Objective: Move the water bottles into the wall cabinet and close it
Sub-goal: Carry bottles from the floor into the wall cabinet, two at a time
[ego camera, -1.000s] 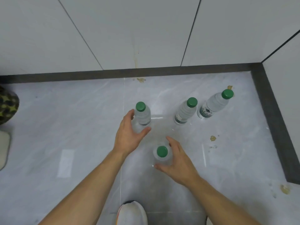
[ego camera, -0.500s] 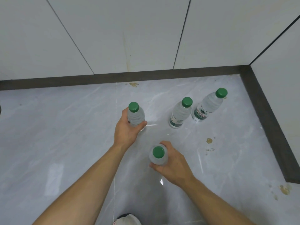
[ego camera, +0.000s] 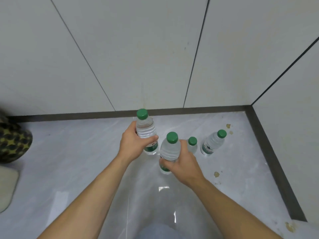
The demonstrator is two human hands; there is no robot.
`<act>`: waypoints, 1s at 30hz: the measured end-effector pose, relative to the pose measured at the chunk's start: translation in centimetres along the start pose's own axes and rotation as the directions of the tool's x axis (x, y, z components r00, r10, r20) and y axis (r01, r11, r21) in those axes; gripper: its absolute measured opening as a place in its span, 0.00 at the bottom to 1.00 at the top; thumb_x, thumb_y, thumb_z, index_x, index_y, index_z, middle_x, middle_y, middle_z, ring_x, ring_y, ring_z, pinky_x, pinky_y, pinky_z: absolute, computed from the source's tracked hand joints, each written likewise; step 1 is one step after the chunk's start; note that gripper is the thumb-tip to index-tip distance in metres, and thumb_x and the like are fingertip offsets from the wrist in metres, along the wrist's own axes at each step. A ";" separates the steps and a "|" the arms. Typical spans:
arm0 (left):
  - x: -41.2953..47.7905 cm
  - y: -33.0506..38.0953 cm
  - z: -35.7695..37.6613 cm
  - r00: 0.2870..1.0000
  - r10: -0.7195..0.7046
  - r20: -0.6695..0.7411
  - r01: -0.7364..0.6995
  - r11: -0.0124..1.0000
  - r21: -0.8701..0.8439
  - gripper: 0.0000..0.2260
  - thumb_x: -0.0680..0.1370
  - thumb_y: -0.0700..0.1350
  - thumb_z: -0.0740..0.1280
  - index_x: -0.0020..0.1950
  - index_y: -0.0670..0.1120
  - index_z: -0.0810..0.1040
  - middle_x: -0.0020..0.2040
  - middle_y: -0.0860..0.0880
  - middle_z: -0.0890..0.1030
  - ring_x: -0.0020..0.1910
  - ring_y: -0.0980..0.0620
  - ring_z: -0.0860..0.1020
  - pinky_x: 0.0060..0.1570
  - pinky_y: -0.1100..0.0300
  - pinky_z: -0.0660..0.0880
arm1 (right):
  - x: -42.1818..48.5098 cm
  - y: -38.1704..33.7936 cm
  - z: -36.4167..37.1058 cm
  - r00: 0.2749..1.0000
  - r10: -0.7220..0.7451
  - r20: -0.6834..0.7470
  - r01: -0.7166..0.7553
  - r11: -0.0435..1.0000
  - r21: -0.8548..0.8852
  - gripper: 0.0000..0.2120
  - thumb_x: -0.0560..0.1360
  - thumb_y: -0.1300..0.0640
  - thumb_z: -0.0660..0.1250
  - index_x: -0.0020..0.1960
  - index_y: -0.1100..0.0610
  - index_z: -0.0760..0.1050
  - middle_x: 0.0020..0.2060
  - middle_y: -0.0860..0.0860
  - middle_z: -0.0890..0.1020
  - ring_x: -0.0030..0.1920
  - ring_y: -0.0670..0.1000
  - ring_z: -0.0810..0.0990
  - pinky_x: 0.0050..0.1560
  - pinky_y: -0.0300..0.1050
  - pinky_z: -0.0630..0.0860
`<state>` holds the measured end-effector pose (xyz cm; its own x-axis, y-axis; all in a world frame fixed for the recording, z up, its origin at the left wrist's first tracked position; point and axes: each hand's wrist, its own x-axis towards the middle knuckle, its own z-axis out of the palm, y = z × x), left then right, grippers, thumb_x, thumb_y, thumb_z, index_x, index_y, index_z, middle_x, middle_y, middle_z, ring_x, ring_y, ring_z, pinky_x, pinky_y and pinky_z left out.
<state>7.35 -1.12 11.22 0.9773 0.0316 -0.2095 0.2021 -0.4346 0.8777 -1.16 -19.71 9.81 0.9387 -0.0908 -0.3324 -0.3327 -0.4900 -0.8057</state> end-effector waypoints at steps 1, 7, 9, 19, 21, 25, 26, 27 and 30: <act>-0.2 2.0 -0.9 1.000 0.009 -0.002 -0.009 1.000 -0.003 0.27 0.65 0.49 0.84 0.61 0.52 0.78 0.50 0.57 0.84 0.49 0.60 0.83 0.51 0.58 0.81 | -0.1 -1.7 -1.3 1.000 -0.007 -0.002 0.007 1.000 -0.002 0.29 0.69 0.44 0.78 0.62 0.43 0.64 0.49 0.41 0.80 0.49 0.46 0.81 0.47 0.47 0.79; -1.5 15.7 -6.3 0.998 0.060 -0.021 -0.061 0.997 -0.043 0.23 0.64 0.49 0.84 0.56 0.53 0.81 0.47 0.55 0.86 0.46 0.59 0.85 0.50 0.57 0.82 | -1.4 -13.5 -10.8 0.997 -0.060 -0.049 0.061 0.998 0.012 0.25 0.68 0.41 0.79 0.58 0.44 0.69 0.47 0.43 0.83 0.49 0.47 0.82 0.47 0.48 0.79; -2.2 20.7 -8.1 0.996 0.084 -0.032 -0.086 0.995 -0.057 0.22 0.65 0.48 0.83 0.55 0.52 0.82 0.47 0.55 0.87 0.46 0.60 0.85 0.49 0.59 0.81 | -2.2 -17.8 -14.1 0.993 -0.086 -0.079 0.090 0.995 0.044 0.23 0.67 0.41 0.79 0.56 0.44 0.72 0.46 0.41 0.83 0.50 0.45 0.82 0.48 0.47 0.79; -7.7 45.4 -18.6 0.982 0.186 0.026 -0.180 0.972 -0.151 0.23 0.65 0.44 0.84 0.58 0.52 0.81 0.49 0.55 0.87 0.48 0.58 0.85 0.51 0.60 0.81 | -9.5 -39.8 -29.8 0.946 -0.242 -0.214 0.266 0.959 0.094 0.28 0.66 0.45 0.83 0.63 0.46 0.76 0.48 0.38 0.84 0.50 0.35 0.81 0.48 0.34 0.77; -9.0 50.3 -20.7 0.978 0.204 0.036 -0.193 0.962 -0.192 0.29 0.65 0.43 0.84 0.63 0.50 0.77 0.52 0.54 0.87 0.50 0.56 0.85 0.52 0.57 0.81 | -11.3 -43.9 -32.8 0.939 -0.260 -0.227 0.286 0.954 0.091 0.29 0.66 0.46 0.83 0.63 0.45 0.76 0.48 0.38 0.84 0.49 0.33 0.80 0.47 0.32 0.76; -11.5 60.1 -24.3 0.973 0.227 0.034 -0.211 0.944 -0.254 0.29 0.66 0.39 0.83 0.62 0.47 0.73 0.51 0.53 0.87 0.49 0.54 0.86 0.50 0.58 0.81 | -14.6 -51.6 -38.8 0.922 -0.275 -0.273 0.311 0.946 0.095 0.27 0.65 0.47 0.84 0.60 0.46 0.77 0.48 0.41 0.86 0.48 0.37 0.83 0.48 0.38 0.78; -12.1 62.4 -25.2 0.971 0.236 0.027 -0.220 0.938 -0.268 0.28 0.67 0.38 0.82 0.61 0.47 0.73 0.51 0.52 0.87 0.49 0.54 0.86 0.50 0.58 0.81 | -15.3 -53.5 -40.3 0.916 -0.282 -0.287 0.319 0.943 0.092 0.28 0.64 0.46 0.84 0.60 0.46 0.77 0.48 0.41 0.86 0.48 0.39 0.83 0.50 0.41 0.80; -12.6 64.6 -26.0 0.969 0.247 0.021 -0.231 0.932 -0.278 0.27 0.67 0.37 0.82 0.61 0.46 0.74 0.51 0.52 0.87 0.50 0.54 0.86 0.50 0.58 0.81 | -16.1 -55.2 -41.7 0.909 -0.289 -0.301 0.328 0.940 0.089 0.28 0.64 0.45 0.84 0.60 0.46 0.77 0.48 0.41 0.86 0.49 0.41 0.84 0.51 0.44 0.81; -14.2 70.9 -28.1 0.958 0.287 0.006 -0.272 0.916 -0.296 0.27 0.67 0.39 0.83 0.61 0.48 0.76 0.55 0.51 0.86 0.54 0.53 0.85 0.54 0.56 0.81 | -18.3 -60.1 -46.1 0.883 -0.325 -0.338 0.365 0.929 0.062 0.30 0.64 0.45 0.84 0.62 0.46 0.77 0.49 0.41 0.85 0.50 0.42 0.83 0.54 0.48 0.82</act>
<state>9.56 -7.06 88.56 0.9939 -0.0995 0.0483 -0.0620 -0.1399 0.9882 5.82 -28.57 86.91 0.9677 -0.2137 0.1337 0.0284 -0.4345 -0.9002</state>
